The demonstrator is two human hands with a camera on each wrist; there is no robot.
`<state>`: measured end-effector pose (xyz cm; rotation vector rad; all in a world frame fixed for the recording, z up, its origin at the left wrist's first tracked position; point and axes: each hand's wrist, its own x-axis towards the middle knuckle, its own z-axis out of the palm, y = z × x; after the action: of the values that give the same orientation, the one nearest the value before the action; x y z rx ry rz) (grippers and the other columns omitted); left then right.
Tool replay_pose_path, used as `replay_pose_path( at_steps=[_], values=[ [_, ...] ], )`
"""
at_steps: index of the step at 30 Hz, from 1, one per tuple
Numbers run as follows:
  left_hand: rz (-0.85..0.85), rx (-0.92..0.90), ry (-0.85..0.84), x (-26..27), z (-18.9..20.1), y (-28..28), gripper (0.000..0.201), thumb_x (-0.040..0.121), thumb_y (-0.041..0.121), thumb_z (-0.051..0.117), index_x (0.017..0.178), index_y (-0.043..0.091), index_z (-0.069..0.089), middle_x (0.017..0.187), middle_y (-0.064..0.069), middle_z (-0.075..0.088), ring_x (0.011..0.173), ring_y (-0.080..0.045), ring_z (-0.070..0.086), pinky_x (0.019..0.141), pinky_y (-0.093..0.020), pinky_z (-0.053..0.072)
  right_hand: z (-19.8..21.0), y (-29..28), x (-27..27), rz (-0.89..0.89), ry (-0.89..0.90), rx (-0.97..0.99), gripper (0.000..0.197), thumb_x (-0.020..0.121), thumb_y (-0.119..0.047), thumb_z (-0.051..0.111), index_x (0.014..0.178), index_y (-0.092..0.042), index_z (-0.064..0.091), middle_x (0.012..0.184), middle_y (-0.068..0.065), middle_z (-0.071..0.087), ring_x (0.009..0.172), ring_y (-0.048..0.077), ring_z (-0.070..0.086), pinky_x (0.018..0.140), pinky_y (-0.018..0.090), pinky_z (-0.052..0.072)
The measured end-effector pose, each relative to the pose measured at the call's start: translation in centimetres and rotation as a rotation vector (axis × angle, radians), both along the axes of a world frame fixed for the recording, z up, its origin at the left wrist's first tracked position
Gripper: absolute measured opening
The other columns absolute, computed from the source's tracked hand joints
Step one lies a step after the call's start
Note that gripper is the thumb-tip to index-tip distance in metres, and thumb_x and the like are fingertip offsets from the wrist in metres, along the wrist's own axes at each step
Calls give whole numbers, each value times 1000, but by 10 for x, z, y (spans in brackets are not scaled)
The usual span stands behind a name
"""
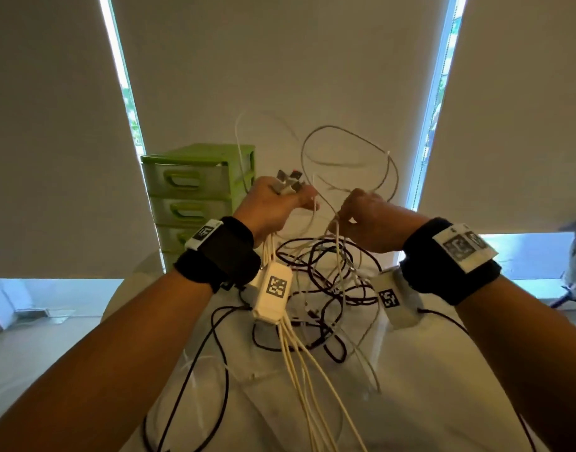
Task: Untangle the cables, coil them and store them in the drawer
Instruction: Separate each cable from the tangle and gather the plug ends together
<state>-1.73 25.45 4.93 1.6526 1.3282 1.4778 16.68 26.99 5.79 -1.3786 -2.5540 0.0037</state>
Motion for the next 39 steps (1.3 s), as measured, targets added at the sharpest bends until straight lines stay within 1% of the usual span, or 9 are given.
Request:
replay_pose_path(
  at_steps=[6, 10, 14, 18, 24, 28, 34, 36, 39],
  values=[
    [-77, -75, 222, 19, -13, -2, 14, 82, 6, 71, 89, -5, 72, 71, -1, 58, 39, 2, 42, 45, -15, 36, 19, 1, -1, -77, 118, 84, 29, 93, -35, 59, 65, -26, 59, 66, -6, 57, 60, 8, 53, 56, 20, 37],
    [-65, -25, 110, 31, -13, 0, 6, 81, 14, 73, 79, 8, 73, 77, 3, 69, 64, -2, 59, 61, -19, 44, 22, 1, 2, -14, 539, -44, 29, 97, -29, 54, 73, -17, 66, 70, -1, 67, 57, 7, 60, 61, 20, 46],
    [-105, -25, 127, 43, -14, -2, 21, 82, 14, 74, 64, 18, 63, 46, 16, 53, 43, 2, 46, 57, -20, 38, 25, -3, -2, 47, 680, -69, 30, 98, -27, 50, 79, -11, 67, 77, 6, 66, 69, 12, 60, 63, 20, 45],
    [-25, 40, 99, 44, -12, 4, 23, 84, 22, 72, 63, 19, 64, 50, 14, 54, 46, 0, 46, 54, -20, 37, 19, -9, 4, 108, 966, -89, 23, 99, -26, 49, 89, -11, 64, 79, 5, 63, 69, 12, 60, 53, 11, 43],
    [41, -21, -229, 40, -16, 7, 15, 88, 18, 67, 88, 5, 73, 69, 3, 64, 43, 2, 51, 40, -9, 35, -31, 3, 20, -117, 413, 185, 23, 87, -44, 64, 95, -23, 58, 85, -8, 55, 77, 12, 53, 64, 23, 37],
    [59, -114, -293, 32, -24, 9, 17, 89, 27, 64, 86, 14, 74, 76, 1, 64, 52, -7, 43, 41, -17, 29, -39, 11, 36, -53, 508, -90, 23, 94, -29, 60, 71, -24, 58, 77, 2, 65, 71, 14, 57, 64, 24, 41],
    [349, -117, -557, -4, -34, 21, 23, 91, 23, 62, 70, 18, 66, 69, 3, 62, 53, -11, 47, 47, -19, 37, -35, 29, 71, -248, 671, -115, 25, 94, -16, 58, 68, -18, 58, 63, 3, 60, 56, 17, 57, 63, 30, 50],
    [310, -126, -564, -12, -38, 22, 22, 95, 26, 57, 77, 18, 66, 72, 4, 61, 50, -8, 41, 40, -14, 29, -36, 29, 74, -250, 673, -172, 20, 93, -22, 60, 74, -14, 61, 65, 5, 62, 60, 20, 60, 68, 37, 55],
    [217, -90, -544, 2, -39, 21, 23, 96, 26, 57, 77, 18, 68, 67, 6, 60, 42, -6, 32, 38, -16, 22, -36, 19, 43, -160, 636, -218, 29, 87, -37, 67, 109, -20, 59, 93, 0, 62, 79, 14, 58, 69, 24, 46]
  ],
)
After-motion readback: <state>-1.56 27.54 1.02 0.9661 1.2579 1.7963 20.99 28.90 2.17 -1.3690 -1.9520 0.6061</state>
